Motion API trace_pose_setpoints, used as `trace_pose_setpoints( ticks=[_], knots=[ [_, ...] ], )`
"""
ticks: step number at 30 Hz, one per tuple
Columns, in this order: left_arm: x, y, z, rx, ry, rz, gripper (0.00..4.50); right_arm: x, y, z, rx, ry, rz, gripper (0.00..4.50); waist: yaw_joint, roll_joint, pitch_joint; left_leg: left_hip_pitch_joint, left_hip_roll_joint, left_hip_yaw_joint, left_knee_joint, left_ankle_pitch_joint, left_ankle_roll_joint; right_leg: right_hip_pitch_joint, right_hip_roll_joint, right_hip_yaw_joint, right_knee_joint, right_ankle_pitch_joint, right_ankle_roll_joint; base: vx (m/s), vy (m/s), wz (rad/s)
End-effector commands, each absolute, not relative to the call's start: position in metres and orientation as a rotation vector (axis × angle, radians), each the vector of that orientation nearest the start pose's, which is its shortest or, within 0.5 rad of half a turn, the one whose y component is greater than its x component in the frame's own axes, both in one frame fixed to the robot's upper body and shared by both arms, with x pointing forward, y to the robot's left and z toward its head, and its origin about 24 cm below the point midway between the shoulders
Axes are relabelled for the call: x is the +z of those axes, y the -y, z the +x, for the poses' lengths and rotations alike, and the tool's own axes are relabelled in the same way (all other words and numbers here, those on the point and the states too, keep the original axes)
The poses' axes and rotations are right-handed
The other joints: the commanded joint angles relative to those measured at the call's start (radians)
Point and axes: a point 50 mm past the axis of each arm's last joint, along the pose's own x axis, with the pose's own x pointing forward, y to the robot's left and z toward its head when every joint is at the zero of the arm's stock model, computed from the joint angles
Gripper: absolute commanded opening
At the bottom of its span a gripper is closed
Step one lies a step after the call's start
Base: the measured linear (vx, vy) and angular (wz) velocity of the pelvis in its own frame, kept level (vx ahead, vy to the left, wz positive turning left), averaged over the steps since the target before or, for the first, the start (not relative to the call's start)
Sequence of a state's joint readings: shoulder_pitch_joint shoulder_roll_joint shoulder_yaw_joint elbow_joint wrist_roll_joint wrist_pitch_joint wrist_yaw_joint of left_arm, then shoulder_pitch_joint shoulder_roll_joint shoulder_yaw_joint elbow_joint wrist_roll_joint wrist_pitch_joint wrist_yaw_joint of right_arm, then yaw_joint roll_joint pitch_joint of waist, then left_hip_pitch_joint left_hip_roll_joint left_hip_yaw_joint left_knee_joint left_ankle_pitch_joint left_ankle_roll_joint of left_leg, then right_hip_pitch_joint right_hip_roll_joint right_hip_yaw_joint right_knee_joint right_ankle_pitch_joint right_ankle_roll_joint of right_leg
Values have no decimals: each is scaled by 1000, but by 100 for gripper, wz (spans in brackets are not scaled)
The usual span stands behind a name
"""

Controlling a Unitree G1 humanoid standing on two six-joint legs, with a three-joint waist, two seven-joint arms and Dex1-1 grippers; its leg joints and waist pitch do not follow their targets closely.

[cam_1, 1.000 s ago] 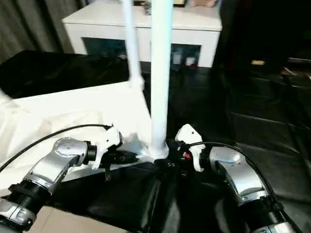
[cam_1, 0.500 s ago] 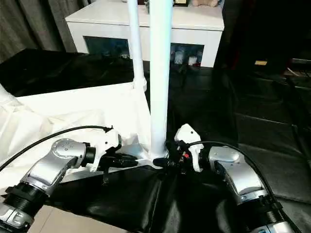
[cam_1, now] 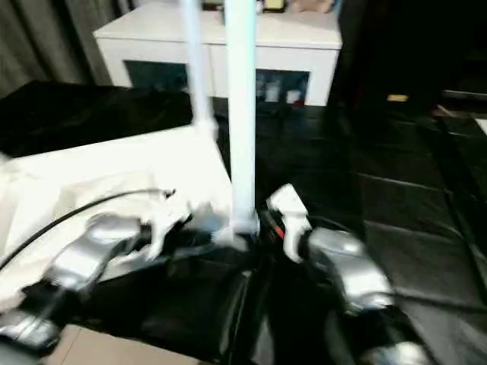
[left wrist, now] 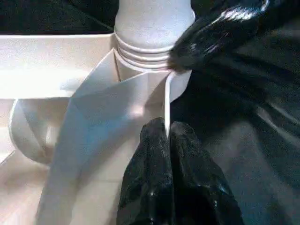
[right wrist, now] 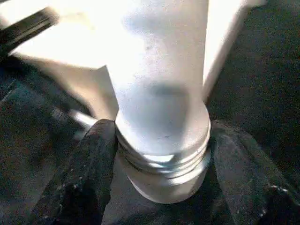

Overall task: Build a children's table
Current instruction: Rotate leg to tighten

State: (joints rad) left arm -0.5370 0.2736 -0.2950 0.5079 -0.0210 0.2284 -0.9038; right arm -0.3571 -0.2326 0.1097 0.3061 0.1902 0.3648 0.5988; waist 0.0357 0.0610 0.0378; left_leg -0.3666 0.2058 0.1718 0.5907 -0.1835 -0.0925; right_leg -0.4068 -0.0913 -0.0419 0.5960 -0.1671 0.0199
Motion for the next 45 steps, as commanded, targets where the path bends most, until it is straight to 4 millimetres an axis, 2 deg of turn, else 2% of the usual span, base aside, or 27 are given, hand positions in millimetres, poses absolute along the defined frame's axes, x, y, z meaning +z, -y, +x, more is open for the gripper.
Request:
trace_pose_setpoints(
  ticks=[1,2,3,5,6,7,8,10,12,14,15,18,21,24,25,28,31,33,34,36,38,39,40,41,43,44,45],
  knots=[
    [34,-99,323,-999,-440,309,0,18,143,308,438,-460,23,272,3,-14,-53,3,1,2,-79,-284,1,40,-29,21,-85,-382,-168,0,0,0],
    [34,-99,323,-999,-440,309,0,18,143,308,438,-460,23,272,4,-13,-54,7,1,1,-79,-291,-2,37,-30,20,-86,-384,-167,0,0,0],
    [34,-94,328,-949,-439,300,0,15,142,309,366,-465,12,272,3,-16,-55,3,1,-2,-81,-291,-4,44,-30,19,-83,-376,-165,0,0,0],
    [34,-85,336,-846,-429,293,0,11,136,310,243,-455,14,271,2,-13,-54,7,1,1,-81,-299,-9,37,-29,21,-87,-370,-165,0,0,0],
    [34,-80,339,-808,-424,294,0,10,132,312,190,-451,16,271,2,-14,-55,6,-1,0,-80,-297,-10,38,-29,20,-86,-368,-164,0,0,0],
    [32,-71,343,-753,-413,334,0,12,115,314,211,-435,3,271,2,-11,-56,10,-2,2,-79,-303,-13,33,-28,21,-90,-356,-165,0,0,0],
    [30,-68,343,-750,-413,347,0,15,110,315,236,-414,-27,271,4,-12,-58,11,-2,1,-78,-301,-13,35,-28,22,-89,-341,-167,0,0,0],
    [29,-63,341,-769,-407,358,0,21,107,318,229,-379,-42,271,4,-10,-57,-2,-3,-2,-82,-288,-1,47,-27,20,-82,-294,-165,0,0,0],
    [29,-59,339,-821,-387,361,0,26,112,321,217,-355,-14,271,1,-12,-58,-5,-5,-4,-82,-290,6,51,-29,18,-84,-306,-154,0,0,0],
    [29,-58,338,-842,-381,362,0,28,114,321,215,-344,-12,271,4,-11,-59,1,-3,0,-78,-283,16,45,-30,21,-87,-302,-161,0,0,0],
    [30,-58,337,-862,-371,369,0,29,117,321,216,-333,-2,300,5,-11,-60,-1,-4,0,-78,-272,23,47,-30,21,-87,-291,-168,0,0,0],
    [31,-56,335,-934,-335,382,0,35,130,319,182,-286,-14,308,10,-8,-60,-2,-2,2,-78,-255,30,48,-31,21,-87,-282,-168,0,0,0],
    [32,-53,334,-985,-293,410,0,40,141,315,201,-247,-49,348,17,-7,-59,0,-1,3,-77,-260,35,48,-31,21,-89,-297,-160,0,0,0],
    [34,-51,334,-1019,-261,438,0,43,148,307,324,-239,-38,348,23,-2,-59,-1,1,2,-77,-255,42,50,-30,21,-87,-284,-162,0,0,0],
    [35,-51,335,-1025,-250,452,0,45,151,303,385,-240,-22,348,29,2,-59,4,4,2,-76,-261,47,48,-30,24,-86,-261,-164,0,0,0],
    [39,-51,337,-1037,-204,480,0,49,162,291,519,-248,-22,348,27,3,-59,-7,0,1,-76,-250,60,58,-30,21,-84,-242,-169,0,0,0],
    [44,-48,337,-1058,-156,473,0,48,170,282,605,-268,-62,348,26,1,-59,-6,1,1,-74,-258,63,56,-31,20,-87,-276,-171,0,0,0],
    [53,-47,340,-1035,-64,447,0,48,175,273,705,-289,-108,348,28,-6,-58,-7,0,3,-72,-255,70,55,-31,20,-90,-305,-168,0,0,0],
    [55,-47,341,-1030,-51,437,0,49,175,272,714,-288,-111,348,29,-6,-56,-8,0,2,-72,-255,72,56,-32,19,-91,-318,-164,0,0,0],
    [55,-48,341,-1037,-59,414,44,50,175,272,727,-286,-107,351,30,-7,-56,-10,1,2,-73,-243,76,53,-33,20,-90,-339,-160,0,0,0],
    [59,-58,339,-1053,-67,340,55,57,172,269,785,-270,-87,351,33,-9,-58,-10,3,1,-73,-236,80,53,-37,19,-91,-353,-165,0,0,0],
    [60,-60,337,-1062,-67,322,63,58,170,268,804,-266,-79,351,34,-5,-59,-9,11,1,-74,-225,84,49,-38,22,-87,-318,-186,0,0,0],
    [62,-64,334,-1074,-75,288,63,60,169,267,823,-262,-68,351,34,-7,-60,-10,13,0,-74,-221,85,50,-38,21,-83,-295,-195,0,0,0],
    [64,-67,332,-1082,-78,268,88,61,168,266,834,-260,-62,351,32,-8,-58,-14,13,0,-75,-215,90,51,-36,21,-76,-259,-211,0,0,0],
    [65,-75,325,-1119,-113,250,93,63,164,264,862,-251,-54,351,27,-5,-60,-14,14,-1,-75,-206,91,52,-36,20,-71,-231,-220,0,0,0],
    [65,-86,313,-1176,-167,225,95,65,160,262,901,-243,-40,351,24,-8,-58,-14,12,2,-74,-205,92,49,-33,20,-71,-229,-222,0,0,0],
    [65,-88,309,-1190,-180,220,105,66,159,262,909,-242,-37,351,21,-5,-59,-17,15,-2,-77,-194,91,55,-36,21,-64,-208,-229,0,0,0]
  ],
)
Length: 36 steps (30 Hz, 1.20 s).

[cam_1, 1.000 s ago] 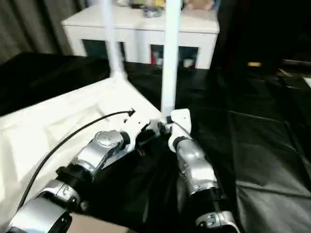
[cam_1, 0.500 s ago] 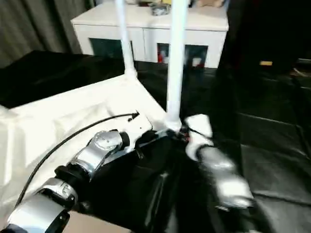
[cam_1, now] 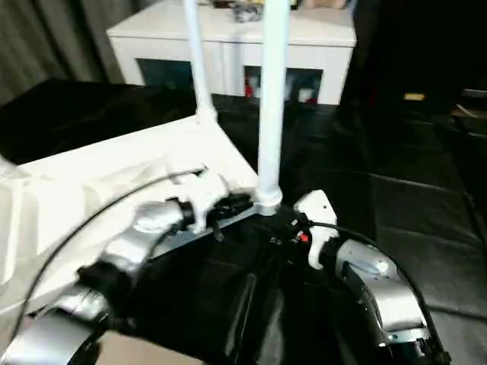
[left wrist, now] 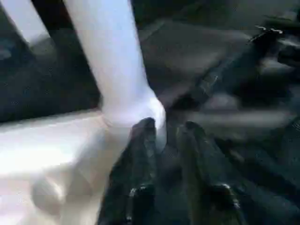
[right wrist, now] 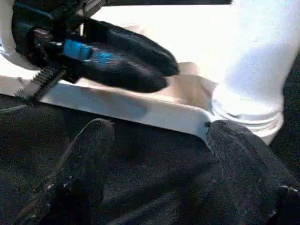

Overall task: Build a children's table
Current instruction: Rotate leg to tighten, then rotate table base

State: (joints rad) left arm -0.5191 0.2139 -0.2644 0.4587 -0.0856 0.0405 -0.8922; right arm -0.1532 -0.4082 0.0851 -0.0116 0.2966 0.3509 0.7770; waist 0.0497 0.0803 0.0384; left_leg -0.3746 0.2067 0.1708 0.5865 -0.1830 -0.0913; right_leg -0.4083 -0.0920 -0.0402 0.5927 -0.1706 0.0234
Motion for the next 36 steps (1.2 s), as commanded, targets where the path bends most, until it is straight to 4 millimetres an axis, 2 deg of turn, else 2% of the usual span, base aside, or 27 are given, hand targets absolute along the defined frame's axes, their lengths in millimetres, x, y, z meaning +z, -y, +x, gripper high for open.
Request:
trace_pose_setpoints(
  ticks=[1,2,3,4,5,6,7,8,9,10,11,12,13,15,18,19,23,25,27,28,29,31,33,34,36],
  knots=[
    [66,-98,299,-1220,-224,216,122,68,154,261,934,-229,-23,351,6,-23,-62,-2,15,0,-71,-195,91,51,-34,20,-57,-199,-233,0,0,0],
    [66,-111,288,-1236,-277,220,122,71,149,261,947,-216,-11,351,3,-23,-63,-1,16,1,-70,-189,89,51,-33,21,-54,-182,-238,0,0,0],
    [66,-126,275,-1248,-343,232,132,73,143,264,948,-200,1,351,-1,-30,-64,-5,15,1,-69,-164,93,51,-32,20,-49,-153,-242,0,0,0],
    [66,-133,268,-1251,-377,241,140,74,140,267,943,-194,11,351,-5,-21,-60,-3,13,3,-71,-158,97,44,-26,19,-51,-147,-247,0,0,0],
    [66,-140,261,-1251,-414,249,140,75,136,270,934,-187,20,351,-5,-17,-59,5,15,5,-69,-171,93,37,-23,19,-52,-156,-250,0,0,0],
    [66,-144,257,-1251,-431,251,150,76,134,272,930,-183,23,351,-4,-21,-59,5,15,5,-72,-181,87,39,-24,19,-50,-175,-251,0,0,0],
    [65,-152,250,-1237,-476,268,150,77,129,277,911,-170,36,351,0,-20,-53,14,16,10,-73,-211,74,28,-19,20,-58,-207,-244,0,0,0],
    [64,-157,246,-1227,-505,278,170,78,125,281,899,-162,43,351,2,-19,-54,13,17,7,-75,-219,65,30,-22,21,-55,-213,-244,0,0,0],
    [64,-163,239,-1209,-549,289,175,79,120,287,869,-149,48,351,2,-23,-50,9,14,7,-80,-235,52,32,-21,21,-58,-240,-229,0,0,0],
    [64,-164,238,-1205,-556,291,178,79,119,288,864,-147,50,351,2,-19,-50,12,13,6,-82,-247,35,30,-21,22,-57,-255,-219,0,0,0],
    [63,-171,228,-1177,-619,312,181,81,111,297,834,-133,73,351,4,-18,-51,16,14,8,-80,-252,25,27,-21,23,-57,-252,-217,0,0,0],
    [62,-175,224,-1161,-653,323,195,83,105,301,829,-124,80,351,2,-22,-50,12,12,6,-83,-254,17,29,-21,24,-55,-249,-213,0,0,0],
    [61,-177,220,-1146,-680,324,195,85,101,304,826,-115,92,351,2,-19,-51,11,12,5,-83,-254,11,31,-22,23,-53,-246,-211,0,0,0],
    [59,-180,213,-1128,-719,312,218,87,94,311,813,-103,108,351,1,-23,-54,15,10,6,-80,-242,5,29,-19,24,-50,-211,-206,0,0,0],
    [54,-185,208,-1096,-773,327,238,86,92,325,725,-105,71,351,2,-24,-54,10,5,7,-77,-210,-1,32,-19,23,-46,-178,-214,0,0,0],
    [52,-188,207,-1078,-794,342,250,87,96,332,666,-102,68,351,4,-24,-54,14,4,9,-75,-212,-4,30,-19,24,-47,-181,-212,0,0,0],
    [50,-197,207,-1014,-827,395,266,93,114,351,476,-89,108,351,4,-26,-54,15,3,9,-75,-222,-12,32,-18,25,-48,-196,-204,0,0,0],
    [50,-198,211,-969,-818,421,290,94,133,361,350,-85,87,351,7,-25,-56,18,3,9,-73,-227,-17,29,-18,24,-46,-193,-203,0,0,0],
    [52,-196,213,-962,-802,419,301,93,146,365,288,-86,71,351,11,-25,-56,23,2,12,-69,-235,-21,26,-15,24,-46,-189,-201,0,0,0],
    [53,-195,213,-964,-798,417,301,93,148,366,277,-86,70,351,14,-26,-56,22,1,13,-68,-234,-21,28,-14,24,-46,-184,-201,0,0,0],
    [55,-190,214,-977,-781,399,311,93,162,369,221,-89,76,351,17,-27,-57,19,0,12,-67,-223,-21,31,-15,24,-44,-174,-198,0,0,0],
    [55,-188,214,-984,-776,398,335,94,174,371,180,-85,55,351,21,-24,-58,17,1,12,-66,-222,-23,31,-16,23,-42,-165,-202,0,0,0],
    [55,-187,214,-986,-773,406,345,95,184,371,154,-83,41,351,26,-31,-58,16,-2,14,-62,-234,-17,31,-15,24,-44,-184,-197,0,0,0],
    [55,-186,215,-988,-768,410,345,95,189,372,137,-82,34,351,29,-28,-57,17,-2,14,-62,-244,-16,30,-16,24,-45,-207,-192,0,0,0],
    [57,-183,217,-998,-748,414,375,97,199,374,105,-78,23,351,31,-30,-57,20,-2,14,-61,-252,-17,28,-14,23,-47,-221,-190,0,0,0]
  ],
)
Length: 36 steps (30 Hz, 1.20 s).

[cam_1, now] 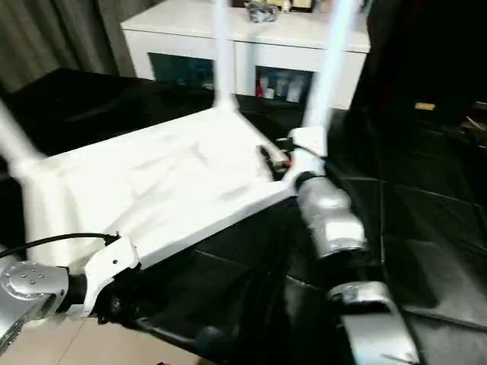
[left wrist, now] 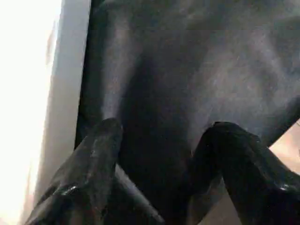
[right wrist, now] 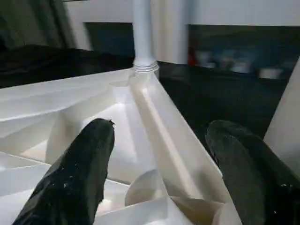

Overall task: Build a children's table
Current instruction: Rotate table base

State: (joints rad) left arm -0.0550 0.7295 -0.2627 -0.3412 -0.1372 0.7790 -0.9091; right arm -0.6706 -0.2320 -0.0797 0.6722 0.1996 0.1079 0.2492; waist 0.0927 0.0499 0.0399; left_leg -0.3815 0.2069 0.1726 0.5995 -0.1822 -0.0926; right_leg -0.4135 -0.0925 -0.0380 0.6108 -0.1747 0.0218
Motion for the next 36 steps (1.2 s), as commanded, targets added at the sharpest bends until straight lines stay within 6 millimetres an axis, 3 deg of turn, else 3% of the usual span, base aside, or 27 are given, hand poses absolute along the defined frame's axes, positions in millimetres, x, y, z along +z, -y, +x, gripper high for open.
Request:
trace_pose_setpoints(
  ticks=[1,7,14,19,20,23,25,27,28,33,36],
  knots=[
    [58,-180,218,-1005,-736,408,375,98,204,375,89,-76,16,351,-12,3,-59,26,-2,12,-73,-257,-17,33,-13,20,-65,-222,-190,0,0,0],
    [59,-169,220,-1028,-704,405,418,105,226,380,22,-63,-15,351,-17,-3,-61,12,-5,9,-70,-241,-11,43,-16,17,-62,-216,-190,0,0,0],
    [67,-174,224,-1016,-617,344,441,115,235,387,24,-38,-63,351,-25,-6,-66,6,-6,11,-60,-189,22,45,-14,13,-54,-150,-235,0,0,0],
    [88,-197,225,-954,-478,163,441,116,221,389,128,-22,-60,351,-32,-11,-64,4,-6,12,-60,-209,31,46,-13,12,-52,-157,-247,0,0,0],
    [94,-210,218,-932,-470,104,441,113,211,388,189,-20,-53,351,-36,-18,-63,4,-5,12,-61,-214,39,46,-12,12,-55,-166,-245,0,0,0],
    [100,-221,210,-920,-465,47,441,108,202,386,240,-20,-51,351,-40,-13,-59,7,-2,10,-64,-241,45,40,-13,12,-58,-220,-239,0,0,0],
    [104,-238,200,-887,-468,-12,441,100,193,383,273,-29,-44,351,-47,-20,-56,4,-2,10,-67,-243,44,41,-13,13,-58,-224,-237,0,0,0],
    [105,-243,197,-878,-471,-28,441,98,191,383,282,-31,-42,351,-52,-14,-55,10,1,8,-70,-266,44,36,-10,13,-59,-234,-237,0,0,0],
    [105,-254,192,-842,-501,-32,441,93,187,380,304,-35,-40,351,-51,-21,-55,12,1,9,-69,-275,45,35,-10,14,-59,-233,-238,0,0,0],
    [115,-279,184,-760,-505,-69,441,84,175,372,395,-38,-75,351,-50,-17,-51,19,4,8,-75,-322,32,29,-9,17,-64,-259,-227,0,0,0],
    [119,-293,178,-703,-496,-87,441,79,166,363,480,-37,-103,351,-48,-18,-51,15,4,6,-78,-315,32,34,-10,18,-63,-241,-220,0,0,0]
  ],
)
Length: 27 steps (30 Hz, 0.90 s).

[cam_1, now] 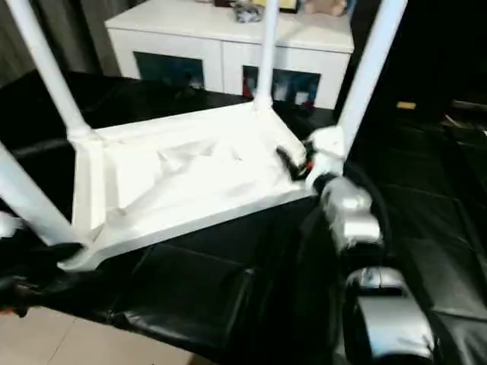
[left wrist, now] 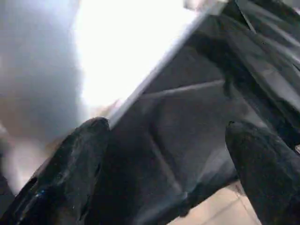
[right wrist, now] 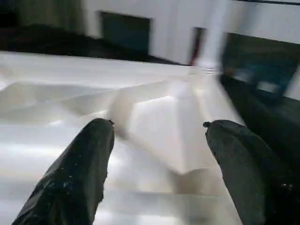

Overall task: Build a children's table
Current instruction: Rotate table base

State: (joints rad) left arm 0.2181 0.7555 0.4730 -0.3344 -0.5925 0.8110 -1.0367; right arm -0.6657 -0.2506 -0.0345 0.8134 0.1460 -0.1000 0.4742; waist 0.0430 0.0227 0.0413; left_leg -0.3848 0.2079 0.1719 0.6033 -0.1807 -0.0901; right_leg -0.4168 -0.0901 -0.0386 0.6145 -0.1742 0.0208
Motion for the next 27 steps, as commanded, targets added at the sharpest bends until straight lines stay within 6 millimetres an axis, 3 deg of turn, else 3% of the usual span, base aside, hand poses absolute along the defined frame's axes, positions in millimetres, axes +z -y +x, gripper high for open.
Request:
trace_pose_setpoints(
  ticks=[1,3,6,7,14,17,20,22,23,24,27],
  knots=[
    [120,-295,177,-698,-494,-89,441,78,165,362,485,-37,-104,351,1,8,-52,19,3,6,-83,-319,30,36,-13,19,-67,-241,-220,0,0,0],
    [120,-307,173,-648,-486,-114,441,74,161,357,514,-40,-113,351,1,8,-50,19,2,7,-84,-329,30,34,-12,20,-68,-250,-221,0,0,0],
    [118,-332,163,-527,-500,-123,441,66,160,347,502,-53,-104,351,0,-1,-49,19,2,7,-86,-337,31,34,-13,22,-74,-288,-197,0,0,0],
    [119,-339,161,-491,-485,-121,441,63,162,342,484,-62,-85,351,2,4,-49,22,3,4,-89,-344,27,34,-14,23,-76,-303,-189,0,0,0],
    [124,-360,156,-406,-428,-97,441,40,189,324,234,-139,-56,351,5,1,-45,31,4,1,-97,-405,-5,24,-13,25,-82,-330,-166,0,0,0],
    [131,-351,175,-451,-317,-74,441,22,202,317,106,-242,-102,351,14,0,-46,38,4,0,-99,-430,-25,19,-12,25,-84,-327,-156,0,0,0],
    [132,-342,186,-488,-276,-73,441,16,206,315,65,-286,-141,351,14,-4,-42,35,3,-2,-102,-463,-39,24,-16,24,-84,-355,-145,0,0,0],
    [133,-326,206,-522,-206,-71,441,12,208,314,22,-325,-153,351,10,-8,-41,32,1,-5,-103,-476,-43,31,-19,22,-87,-399,-127,0,0,0],
    [134,-319,214,-531,-176,-72,441,11,209,314,7,-338,-157,351,13,-6,-39,45,1,-4,-101,-500,-49,22,-18,22,-95,-436,-118,0,0,0],
    [134,-313,223,-542,-145,-65,441,8,208,314,-3,-358,-139,351,14,-4,-41,46,-1,-5,-98,-504,-49,22,-22,24,-96,-449,-116,0,0,0],
    [134,-305,233,-567,-118,-69,441,6,205,315,-6,-383,-107,351,12,-5,-45,39,-2,-9,-100,-491,-51,29,-22,21,-95,-445,-112,0,0,0]
  ],
)
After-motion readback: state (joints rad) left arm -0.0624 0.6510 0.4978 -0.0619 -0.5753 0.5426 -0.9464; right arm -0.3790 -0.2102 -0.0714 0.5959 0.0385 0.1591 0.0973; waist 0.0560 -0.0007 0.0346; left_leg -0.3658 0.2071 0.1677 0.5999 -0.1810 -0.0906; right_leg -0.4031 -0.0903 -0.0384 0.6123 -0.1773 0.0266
